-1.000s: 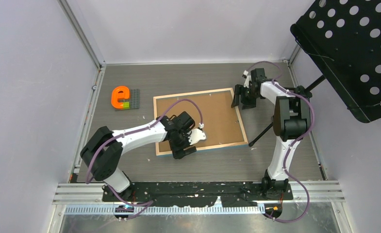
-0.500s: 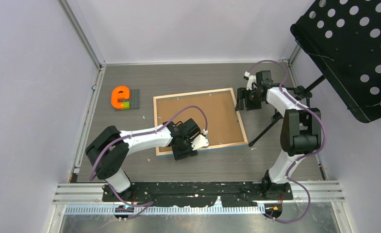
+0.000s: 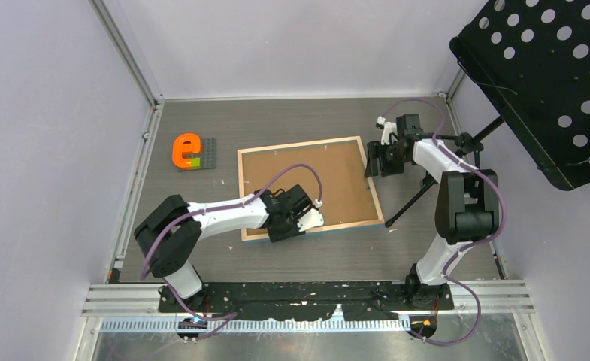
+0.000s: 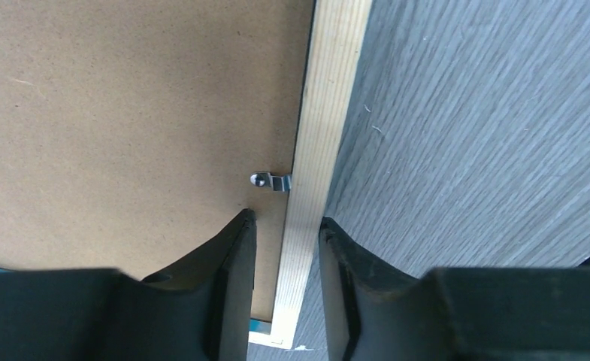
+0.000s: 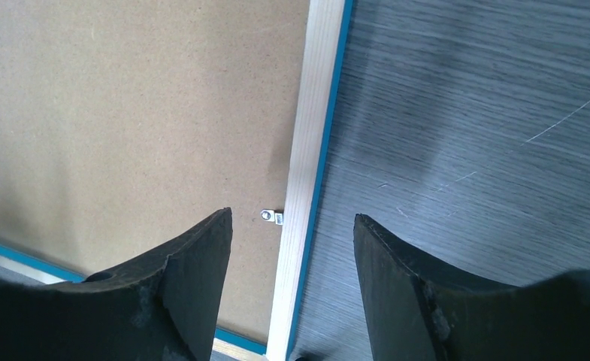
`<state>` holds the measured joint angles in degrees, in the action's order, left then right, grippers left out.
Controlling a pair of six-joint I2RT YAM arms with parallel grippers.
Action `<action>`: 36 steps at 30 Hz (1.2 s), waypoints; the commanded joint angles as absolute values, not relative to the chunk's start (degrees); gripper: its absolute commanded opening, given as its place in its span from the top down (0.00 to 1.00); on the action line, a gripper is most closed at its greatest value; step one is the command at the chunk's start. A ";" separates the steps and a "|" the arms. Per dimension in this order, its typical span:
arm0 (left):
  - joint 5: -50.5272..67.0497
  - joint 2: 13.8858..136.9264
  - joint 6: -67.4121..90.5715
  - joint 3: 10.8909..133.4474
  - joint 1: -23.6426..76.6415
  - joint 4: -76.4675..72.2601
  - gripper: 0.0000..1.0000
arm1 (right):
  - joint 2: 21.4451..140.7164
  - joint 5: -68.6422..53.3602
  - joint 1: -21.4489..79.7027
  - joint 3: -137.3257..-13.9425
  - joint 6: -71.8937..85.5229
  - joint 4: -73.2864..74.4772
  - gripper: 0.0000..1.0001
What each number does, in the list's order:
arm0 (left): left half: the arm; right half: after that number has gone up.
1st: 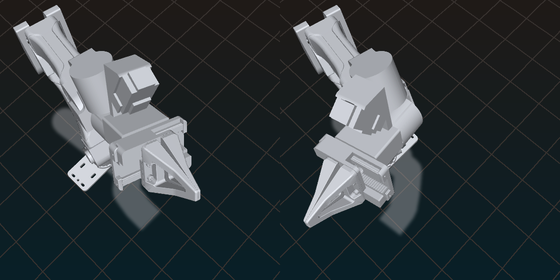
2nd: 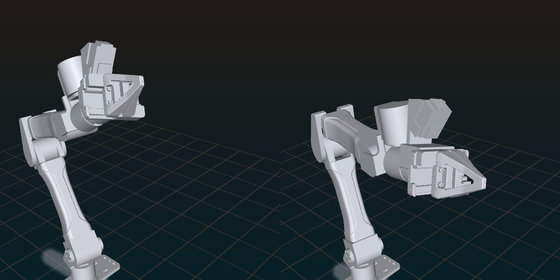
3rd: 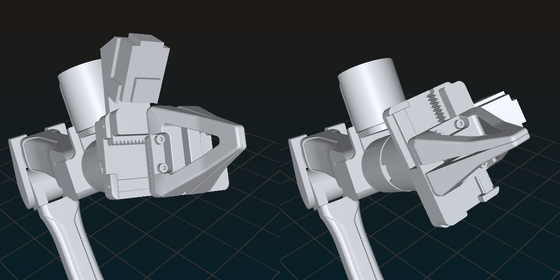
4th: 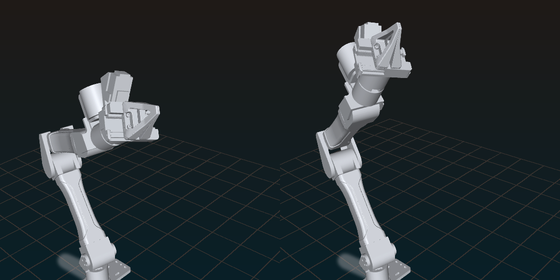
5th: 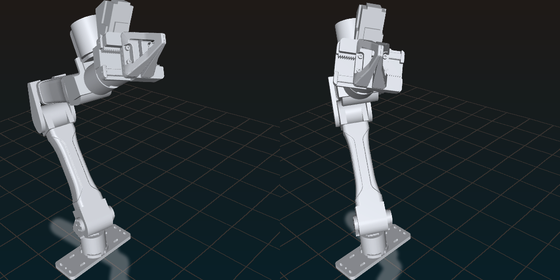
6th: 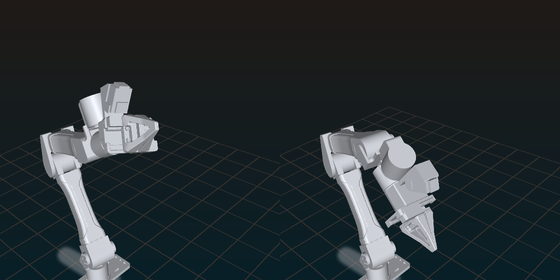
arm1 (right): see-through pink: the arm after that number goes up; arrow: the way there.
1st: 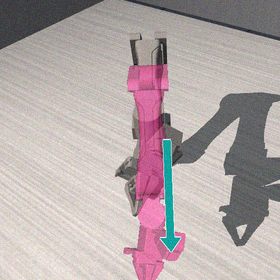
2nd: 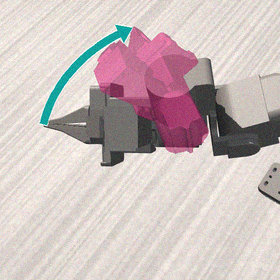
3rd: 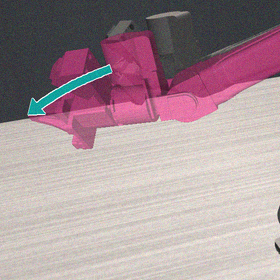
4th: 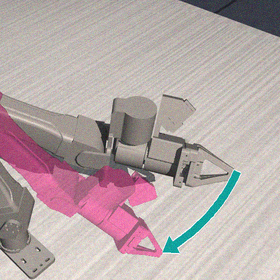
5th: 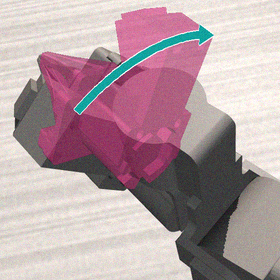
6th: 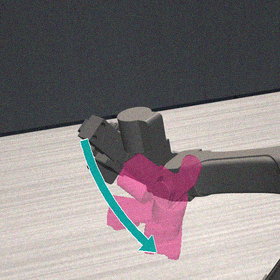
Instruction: Put the photo into the frame
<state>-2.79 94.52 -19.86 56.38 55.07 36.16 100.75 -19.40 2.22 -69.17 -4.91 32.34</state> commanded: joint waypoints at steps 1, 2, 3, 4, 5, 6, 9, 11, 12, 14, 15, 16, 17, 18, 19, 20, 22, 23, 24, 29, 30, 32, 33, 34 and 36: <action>-1.70 95.18 -18.99 55.37 55.37 36.09 0.68 | 96.20 -21.66 2.06 -68.49 -6.98 31.74 0.34; -1.70 95.11 -18.92 55.35 55.37 36.18 0.70 | 95.81 -21.73 2.09 -68.23 -7.24 31.73 0.34; -1.72 95.18 -18.93 55.45 55.45 36.26 0.72 | 95.63 -22.09 2.10 -68.13 -7.35 31.69 0.34; -1.94 95.31 -19.00 55.56 55.45 36.46 0.74 | 95.21 -22.38 2.11 -67.90 -7.73 31.83 0.34; -2.26 95.42 -18.99 55.68 55.46 36.59 0.78 | 94.71 -23.20 2.09 -67.79 -8.04 31.91 0.34; -2.44 95.64 -19.05 55.79 55.46 36.74 0.82 | 94.42 -23.64 2.05 -67.55 -8.71 31.99 0.34; -2.47 96.11 -19.24 56.23 55.42 37.52 1.00 | 92.23 -26.85 2.07 -66.66 -10.91 32.19 0.34; -2.48 96.40 -19.37 56.61 55.46 37.97 1.00 | 90.48 -28.77 2.08 -65.65 -13.50 33.07 0.33; -2.72 96.37 -19.56 56.76 55.46 38.17 1.00 | 89.84 -29.87 2.05 -64.88 -15.70 33.41 0.33; -3.21 96.15 -19.89 56.75 55.42 38.15 1.00 | 87.83 -30.97 2.07 -63.44 -19.69 34.75 0.32; -3.29 95.93 -20.13 56.76 55.45 38.15 1.00 | 86.29 -31.30 2.03 -62.22 -22.55 35.74 0.32; -3.26 95.71 -20.31 56.83 55.43 38.21 1.00 | 85.47 -31.73 2.09 -61.52 -24.06 36.28 0.31; -3.22 95.56 -20.43 57.04 55.39 38.23 1.00 | 83.72 -31.91 2.10 -60.05 -27.31 37.17 0.31; -3.06 95.36 -20.74 57.25 55.45 38.46 1.00 | 82.73 -31.99 2.09 -59.16 -28.77 37.53 0.30; -2.82 95.32 -20.93 57.51 55.42 38.63 1.00 | 80.65 -31.57 2.14 -57.26 -31.63 37.86 0.29; -2.57 95.22 -21.14 57.66 55.41 38.67 1.00 | 78.37 -31.26 2.29 -56.27 -33.00 37.87 0.29; -1.75 94.94 -21.63 57.90 55.37 38.67 1.00 | 75.09 -29.98 2.95 -53.11 -36.29 37.35 0.26; -1.23 94.85 -21.77 58.17 55.29 38.97 1.00 | 73.84 -29.09 3.27 -50.85 -38.30 36.74 0.23; -0.55 94.83 -21.91 58.81 55.32 39.51 1.00 | 71.50 -28.70 4.11 -49.68 -39.10 35.82 0.22; 4.11 94.59 -23.36 62.82 55.28 44.29 1.00 | 57.88 -19.49 13.97 -36.05 -43.77 29.46 0.20; 4.39 94.54 -23.48 63.74 55.21 45.06 1.00 | 55.56 -18.14 16.98 -34.94 -43.86 28.70 0.20; 4.92 94.40 -23.56 65.12 55.15 46.14 1.00 | 52.62 -14.54 20.88 -31.91 -43.91 26.75 0.20; 5.28 94.32 -23.56 65.79 55.11 46.80 1.00 | 51.80 -12.86 21.86 -30.35 -43.70 25.72 0.20; 5.60 94.31 -23.55 66.43 55.11 47.46 1.00 | 50.28 -12.10 23.59 -29.67 -43.55 25.06 0.19; 6.41 94.39 -23.55 67.67 55.11 48.84 1.00 | 48.26 -10.61 25.64 -28.01 -43.81 24.92 0.19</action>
